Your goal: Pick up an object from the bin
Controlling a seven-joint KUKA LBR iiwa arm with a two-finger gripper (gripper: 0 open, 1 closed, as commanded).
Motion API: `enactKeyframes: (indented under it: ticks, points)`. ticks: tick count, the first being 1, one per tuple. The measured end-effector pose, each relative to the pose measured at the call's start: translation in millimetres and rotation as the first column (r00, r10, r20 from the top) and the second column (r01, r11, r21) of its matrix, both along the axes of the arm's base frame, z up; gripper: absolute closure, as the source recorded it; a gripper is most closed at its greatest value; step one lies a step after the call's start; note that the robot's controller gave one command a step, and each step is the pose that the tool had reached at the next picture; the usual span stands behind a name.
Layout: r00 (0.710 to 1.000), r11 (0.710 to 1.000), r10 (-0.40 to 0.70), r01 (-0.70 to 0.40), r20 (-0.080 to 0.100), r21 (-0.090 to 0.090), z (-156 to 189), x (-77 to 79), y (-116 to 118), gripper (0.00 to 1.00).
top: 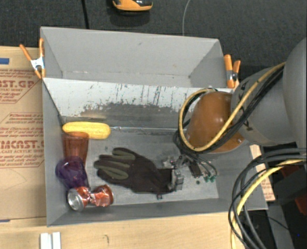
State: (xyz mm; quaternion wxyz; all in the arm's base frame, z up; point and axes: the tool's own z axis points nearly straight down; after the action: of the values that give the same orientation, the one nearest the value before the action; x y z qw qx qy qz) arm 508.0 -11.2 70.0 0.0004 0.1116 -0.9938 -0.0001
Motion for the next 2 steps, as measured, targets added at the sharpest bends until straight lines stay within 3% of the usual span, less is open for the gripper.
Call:
enactKeyframes:
  ticks: [2]
  points:
    - [1.0,1.0,0.001,-0.001,0.0,-0.001,0.0,0.0,0.1,1.0]
